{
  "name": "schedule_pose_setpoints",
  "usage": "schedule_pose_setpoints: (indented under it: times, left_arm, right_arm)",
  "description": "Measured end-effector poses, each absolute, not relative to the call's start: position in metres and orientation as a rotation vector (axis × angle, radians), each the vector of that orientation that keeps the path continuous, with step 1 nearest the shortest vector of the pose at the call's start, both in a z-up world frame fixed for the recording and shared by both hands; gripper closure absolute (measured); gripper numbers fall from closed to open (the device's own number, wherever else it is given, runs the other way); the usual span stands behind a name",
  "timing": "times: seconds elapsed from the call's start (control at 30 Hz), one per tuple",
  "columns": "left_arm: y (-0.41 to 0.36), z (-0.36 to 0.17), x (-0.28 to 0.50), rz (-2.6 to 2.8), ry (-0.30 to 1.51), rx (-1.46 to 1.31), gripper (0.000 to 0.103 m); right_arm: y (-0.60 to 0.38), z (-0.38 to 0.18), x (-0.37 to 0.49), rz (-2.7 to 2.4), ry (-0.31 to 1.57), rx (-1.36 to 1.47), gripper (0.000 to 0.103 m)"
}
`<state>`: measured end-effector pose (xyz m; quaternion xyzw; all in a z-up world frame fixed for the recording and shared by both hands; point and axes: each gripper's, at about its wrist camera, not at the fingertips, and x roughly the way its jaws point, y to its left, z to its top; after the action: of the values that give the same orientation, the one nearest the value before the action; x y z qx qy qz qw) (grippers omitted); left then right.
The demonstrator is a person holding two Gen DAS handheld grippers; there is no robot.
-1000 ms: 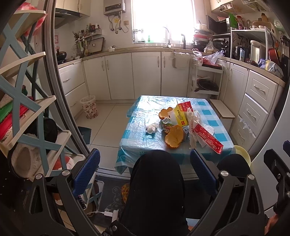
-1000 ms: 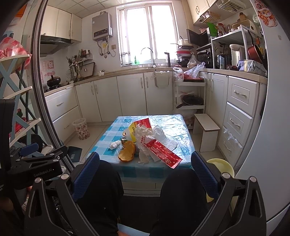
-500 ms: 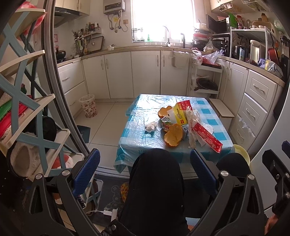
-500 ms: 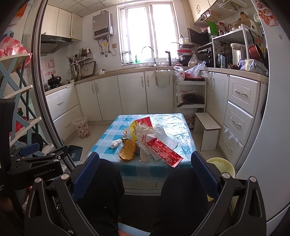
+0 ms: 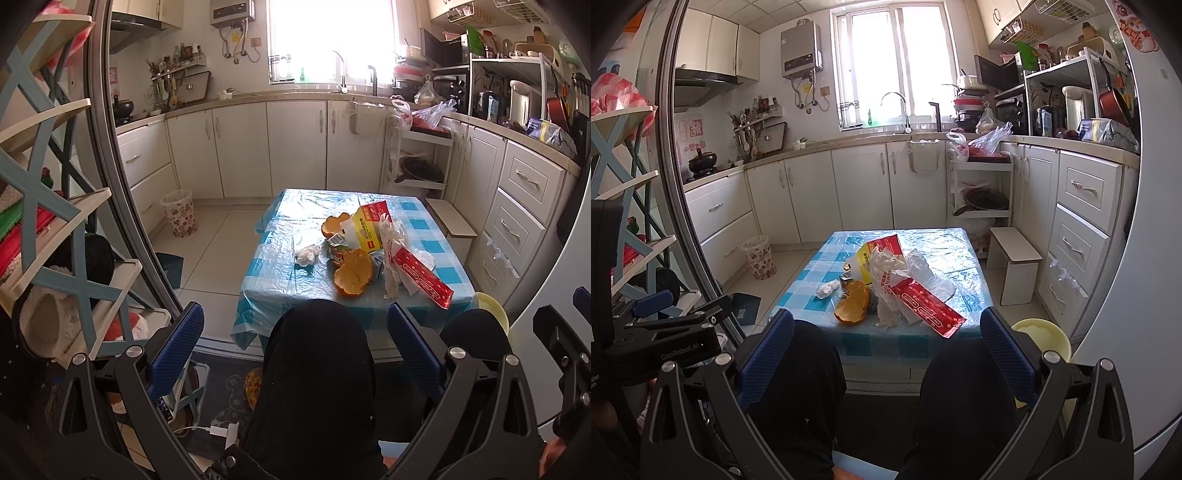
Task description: Collect trash
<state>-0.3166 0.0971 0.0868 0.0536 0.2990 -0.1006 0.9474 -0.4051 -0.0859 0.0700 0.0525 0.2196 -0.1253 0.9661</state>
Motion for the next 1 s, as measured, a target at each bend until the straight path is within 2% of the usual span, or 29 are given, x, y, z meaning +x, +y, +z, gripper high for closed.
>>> schedule_pose_setpoints:
  times: [1.0]
  left_arm:
    - [0.0980, 0.0843, -0.3183, -0.207, 0.619, 0.108, 0.007]
  right_arm:
    - [-0.0820, 0.0643, -0.4051, -0.255, 0.460, 0.071, 0.006]
